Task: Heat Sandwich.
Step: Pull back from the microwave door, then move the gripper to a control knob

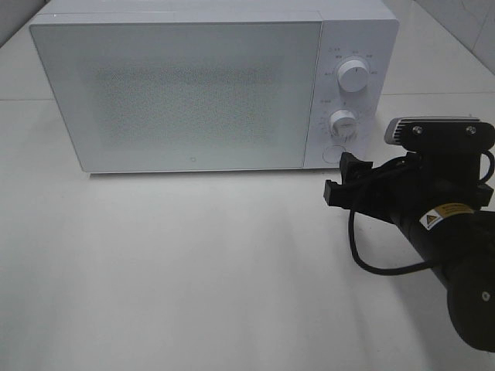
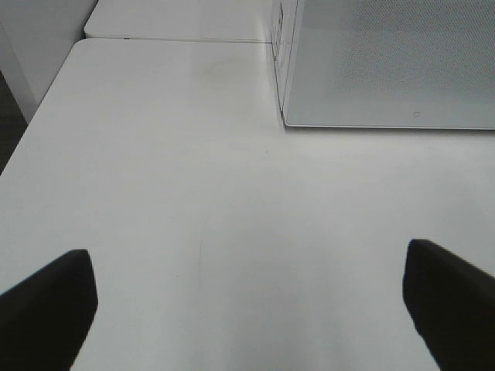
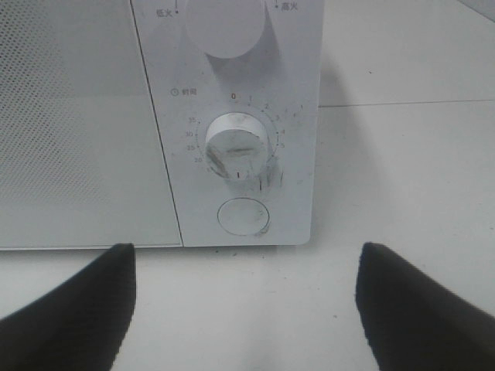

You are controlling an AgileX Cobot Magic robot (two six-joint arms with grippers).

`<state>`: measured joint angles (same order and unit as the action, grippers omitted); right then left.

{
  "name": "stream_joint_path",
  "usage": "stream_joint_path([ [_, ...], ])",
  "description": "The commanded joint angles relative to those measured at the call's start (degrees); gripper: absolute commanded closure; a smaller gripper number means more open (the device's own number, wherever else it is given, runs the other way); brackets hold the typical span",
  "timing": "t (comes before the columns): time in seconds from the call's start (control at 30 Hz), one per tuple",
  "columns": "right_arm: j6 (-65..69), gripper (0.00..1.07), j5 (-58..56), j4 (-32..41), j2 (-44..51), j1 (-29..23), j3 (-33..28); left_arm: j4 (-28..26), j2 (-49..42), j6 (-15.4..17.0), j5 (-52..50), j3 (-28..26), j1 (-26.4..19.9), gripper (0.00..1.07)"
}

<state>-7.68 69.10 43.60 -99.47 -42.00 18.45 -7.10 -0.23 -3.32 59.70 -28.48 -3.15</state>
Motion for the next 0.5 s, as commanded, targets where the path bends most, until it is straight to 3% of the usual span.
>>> stream_joint_path([
  [0.03,-0.3,0.31,3.7,-2.3,-1.0,1.5,1.8,-0.4,-1.7,-0.1,-0.5,0.2,-0.1,0.03],
  [0.5,0.2,0.31,-0.5,-11.3,-9.7,9.1,12.5,-0.4,-1.7,-0.1,-0.5,0.2,-0.1,0.03],
])
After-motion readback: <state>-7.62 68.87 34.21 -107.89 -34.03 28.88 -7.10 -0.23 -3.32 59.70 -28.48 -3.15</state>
